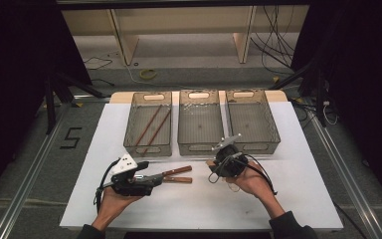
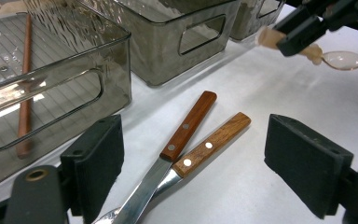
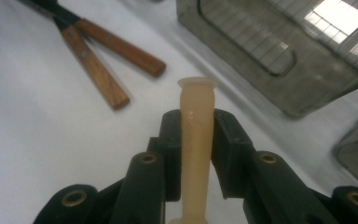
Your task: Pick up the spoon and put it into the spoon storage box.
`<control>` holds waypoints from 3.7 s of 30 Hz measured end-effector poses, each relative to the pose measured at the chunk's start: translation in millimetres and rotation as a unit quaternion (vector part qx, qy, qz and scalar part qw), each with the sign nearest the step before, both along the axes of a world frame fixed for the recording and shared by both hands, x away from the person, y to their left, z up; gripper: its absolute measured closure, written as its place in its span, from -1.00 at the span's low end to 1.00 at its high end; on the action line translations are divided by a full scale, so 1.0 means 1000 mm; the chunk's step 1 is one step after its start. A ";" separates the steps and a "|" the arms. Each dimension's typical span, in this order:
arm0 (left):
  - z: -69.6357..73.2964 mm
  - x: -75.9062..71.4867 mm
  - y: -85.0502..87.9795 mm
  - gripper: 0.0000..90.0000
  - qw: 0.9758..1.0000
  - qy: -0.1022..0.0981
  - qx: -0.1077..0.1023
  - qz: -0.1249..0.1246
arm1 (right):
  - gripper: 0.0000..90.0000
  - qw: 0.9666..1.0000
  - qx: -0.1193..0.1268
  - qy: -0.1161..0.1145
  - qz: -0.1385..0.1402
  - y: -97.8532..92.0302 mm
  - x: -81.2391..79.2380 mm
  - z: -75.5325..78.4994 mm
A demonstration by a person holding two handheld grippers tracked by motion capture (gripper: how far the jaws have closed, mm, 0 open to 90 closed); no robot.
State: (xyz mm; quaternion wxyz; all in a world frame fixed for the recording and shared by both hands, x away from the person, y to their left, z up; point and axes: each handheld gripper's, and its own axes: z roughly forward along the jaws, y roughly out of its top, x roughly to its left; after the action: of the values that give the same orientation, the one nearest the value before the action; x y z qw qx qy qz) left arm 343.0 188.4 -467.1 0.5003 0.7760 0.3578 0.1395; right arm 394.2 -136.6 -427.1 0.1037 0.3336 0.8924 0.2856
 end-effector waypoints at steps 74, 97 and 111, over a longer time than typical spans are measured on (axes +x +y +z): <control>-0.001 0.000 0.000 -0.58 1.000 -0.003 -0.006 -0.002 | 0.66 0.989 0.061 -0.065 -0.117 0.047 0.142 0.040; 0.002 0.004 0.009 -0.58 1.000 0.000 -0.007 0.011 | 0.42 0.987 0.064 -0.050 -0.140 0.046 0.151 0.027; 0.007 0.013 0.016 -0.58 0.999 0.030 0.009 0.009 | -0.02 0.992 0.094 -0.056 -0.055 0.036 0.110 0.050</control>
State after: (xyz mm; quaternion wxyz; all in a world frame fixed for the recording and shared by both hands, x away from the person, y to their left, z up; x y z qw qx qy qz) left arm 356.3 203.9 -459.9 0.4814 0.7808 0.3785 0.1240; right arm 504.6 -100.7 -377.0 0.1376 0.3736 0.8348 0.3803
